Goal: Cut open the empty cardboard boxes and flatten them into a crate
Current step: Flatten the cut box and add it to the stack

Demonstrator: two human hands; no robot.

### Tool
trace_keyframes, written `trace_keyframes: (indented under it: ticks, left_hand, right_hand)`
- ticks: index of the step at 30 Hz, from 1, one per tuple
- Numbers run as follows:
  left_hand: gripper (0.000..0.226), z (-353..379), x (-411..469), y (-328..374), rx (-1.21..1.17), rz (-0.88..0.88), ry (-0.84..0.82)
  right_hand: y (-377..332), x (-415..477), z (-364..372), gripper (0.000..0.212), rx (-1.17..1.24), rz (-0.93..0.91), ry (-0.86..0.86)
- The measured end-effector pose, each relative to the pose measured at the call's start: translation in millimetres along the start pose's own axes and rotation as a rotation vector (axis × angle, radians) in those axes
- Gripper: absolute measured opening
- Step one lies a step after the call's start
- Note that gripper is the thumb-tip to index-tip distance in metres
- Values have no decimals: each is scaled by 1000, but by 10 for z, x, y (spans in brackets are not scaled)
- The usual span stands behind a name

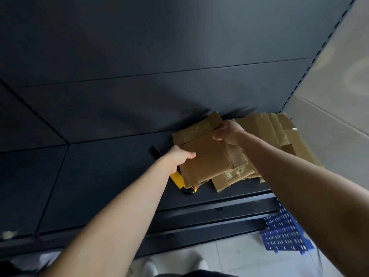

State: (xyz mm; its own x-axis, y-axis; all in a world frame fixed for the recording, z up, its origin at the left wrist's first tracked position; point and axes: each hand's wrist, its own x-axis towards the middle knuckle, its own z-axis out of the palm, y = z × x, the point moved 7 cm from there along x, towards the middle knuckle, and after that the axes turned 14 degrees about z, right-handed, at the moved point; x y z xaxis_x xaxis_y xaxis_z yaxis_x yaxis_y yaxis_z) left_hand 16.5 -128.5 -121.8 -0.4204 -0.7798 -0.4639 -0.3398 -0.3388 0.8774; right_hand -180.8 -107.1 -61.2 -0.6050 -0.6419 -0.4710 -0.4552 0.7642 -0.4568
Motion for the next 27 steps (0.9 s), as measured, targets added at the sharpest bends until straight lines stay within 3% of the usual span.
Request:
trace_keyframes:
  ticks: [4, 10, 18, 22, 24, 27]
  left_hand:
    - [63, 1, 180, -100, -35, -52, 88]
    - [55, -2, 284, -196, -171, -83, 177]
    - [55, -224, 256, 253, -255, 83, 208]
    - [43, -855, -2, 298, -166, 162, 342]
    - [31, -1224, -189, 214, -97, 183, 414]
    - [54, -1735, -488, -65, 50, 142, 540]
  right_hand:
    - [141, 185, 137, 67, -27, 83, -14]
    - [201, 305, 44, 61, 2, 149, 44]
    - [-66, 52, -271, 57, 219, 97, 177]
    - [-513, -169, 40, 30, 290, -10, 35]
    - [-719, -310, 378, 28, 230, -42, -67]
    - [-945, -527, 1002, 34, 115, -81, -221]
